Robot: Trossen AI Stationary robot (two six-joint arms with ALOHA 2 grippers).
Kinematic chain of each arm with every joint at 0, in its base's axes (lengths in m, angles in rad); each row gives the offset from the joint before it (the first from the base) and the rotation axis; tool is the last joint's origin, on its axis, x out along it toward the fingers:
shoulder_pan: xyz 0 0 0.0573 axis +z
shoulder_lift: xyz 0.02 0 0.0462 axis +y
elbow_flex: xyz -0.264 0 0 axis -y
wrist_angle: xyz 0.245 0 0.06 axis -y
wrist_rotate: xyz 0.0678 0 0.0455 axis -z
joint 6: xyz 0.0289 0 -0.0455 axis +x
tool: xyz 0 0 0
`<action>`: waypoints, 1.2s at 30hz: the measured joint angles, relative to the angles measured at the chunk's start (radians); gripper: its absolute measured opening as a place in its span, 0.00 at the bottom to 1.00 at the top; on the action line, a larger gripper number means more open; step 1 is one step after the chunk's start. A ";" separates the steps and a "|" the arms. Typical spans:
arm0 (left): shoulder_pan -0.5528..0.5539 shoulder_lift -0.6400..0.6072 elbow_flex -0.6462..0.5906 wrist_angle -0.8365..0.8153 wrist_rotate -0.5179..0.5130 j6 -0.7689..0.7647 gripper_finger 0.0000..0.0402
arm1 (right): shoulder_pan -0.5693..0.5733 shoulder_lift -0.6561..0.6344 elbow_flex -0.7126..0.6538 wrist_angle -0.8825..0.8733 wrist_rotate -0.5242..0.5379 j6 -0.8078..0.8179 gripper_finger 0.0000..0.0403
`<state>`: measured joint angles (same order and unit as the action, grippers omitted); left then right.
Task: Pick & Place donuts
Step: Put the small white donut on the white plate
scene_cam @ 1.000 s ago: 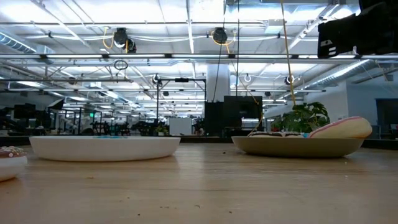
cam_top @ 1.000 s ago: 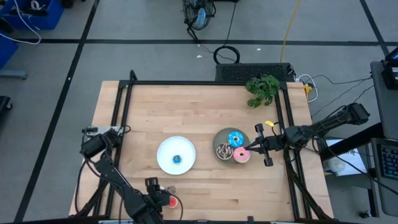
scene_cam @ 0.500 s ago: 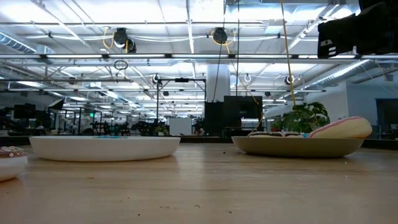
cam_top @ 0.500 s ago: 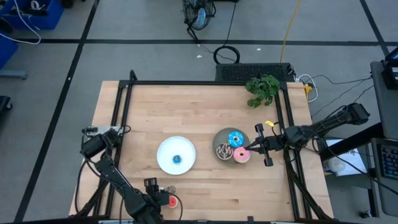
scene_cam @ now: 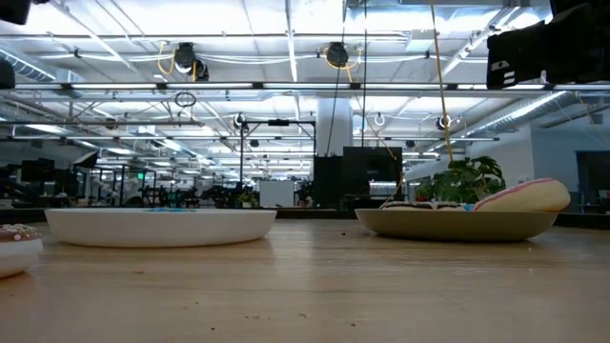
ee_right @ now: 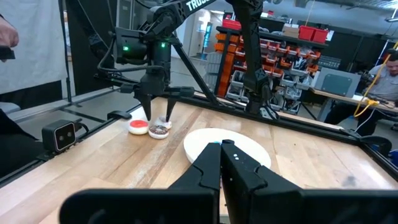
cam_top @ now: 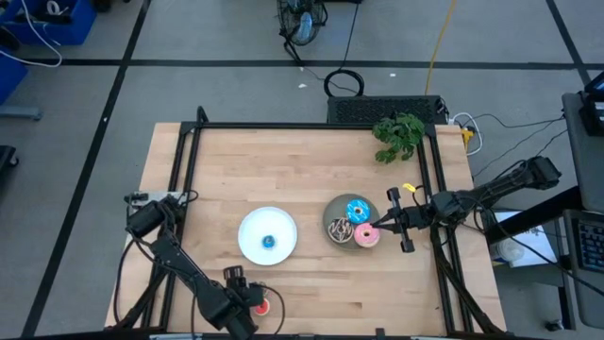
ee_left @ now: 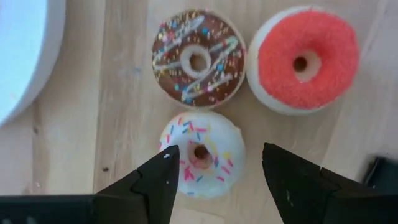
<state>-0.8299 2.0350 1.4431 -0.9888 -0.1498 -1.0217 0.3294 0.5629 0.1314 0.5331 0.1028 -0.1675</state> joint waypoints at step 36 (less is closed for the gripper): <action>-0.001 -0.006 0.042 -0.009 0.019 -0.044 0.45 | 0.000 0.000 0.000 -0.007 0.002 -0.013 0.00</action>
<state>-0.8307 2.0289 1.4847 -0.9977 -0.1304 -1.0654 0.3290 0.5629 0.1314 0.5258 0.1043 -0.1802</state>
